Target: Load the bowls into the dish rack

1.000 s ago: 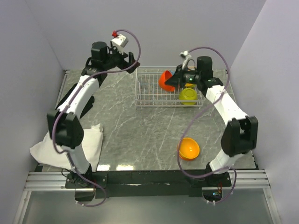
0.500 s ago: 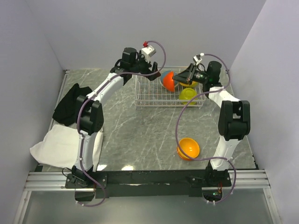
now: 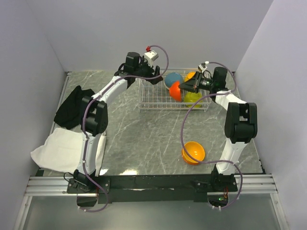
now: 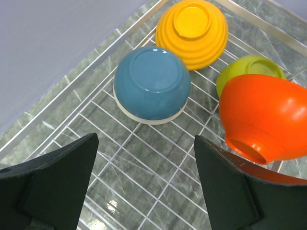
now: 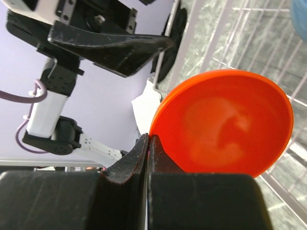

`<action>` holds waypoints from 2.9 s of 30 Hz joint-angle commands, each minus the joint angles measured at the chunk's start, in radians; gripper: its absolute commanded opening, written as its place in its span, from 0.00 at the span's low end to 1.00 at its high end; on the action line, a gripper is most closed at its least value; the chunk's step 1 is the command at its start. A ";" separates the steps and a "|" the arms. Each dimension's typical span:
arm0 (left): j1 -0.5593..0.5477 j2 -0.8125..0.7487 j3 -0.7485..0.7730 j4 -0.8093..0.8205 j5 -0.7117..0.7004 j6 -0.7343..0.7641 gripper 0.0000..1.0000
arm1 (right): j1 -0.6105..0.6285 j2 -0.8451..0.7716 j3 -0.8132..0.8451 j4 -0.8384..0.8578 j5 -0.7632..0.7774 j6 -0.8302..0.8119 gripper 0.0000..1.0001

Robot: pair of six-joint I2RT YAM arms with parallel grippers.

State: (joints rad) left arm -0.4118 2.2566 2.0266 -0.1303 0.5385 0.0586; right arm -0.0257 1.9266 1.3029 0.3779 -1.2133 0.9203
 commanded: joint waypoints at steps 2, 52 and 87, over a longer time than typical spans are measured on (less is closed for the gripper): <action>-0.012 -0.017 -0.040 0.049 0.051 0.001 0.86 | -0.008 0.014 0.025 -0.105 -0.011 -0.129 0.00; -0.130 0.118 0.014 -0.009 0.101 0.036 0.75 | -0.043 0.032 0.041 -0.310 0.020 -0.316 0.00; -0.145 0.161 0.089 0.089 0.123 -0.048 0.75 | -0.082 -0.035 0.125 -0.614 0.152 -0.574 0.23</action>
State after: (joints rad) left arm -0.5465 2.4191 2.0502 -0.1287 0.6071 0.0528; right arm -0.0811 1.9556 1.3758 -0.0860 -1.1419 0.4694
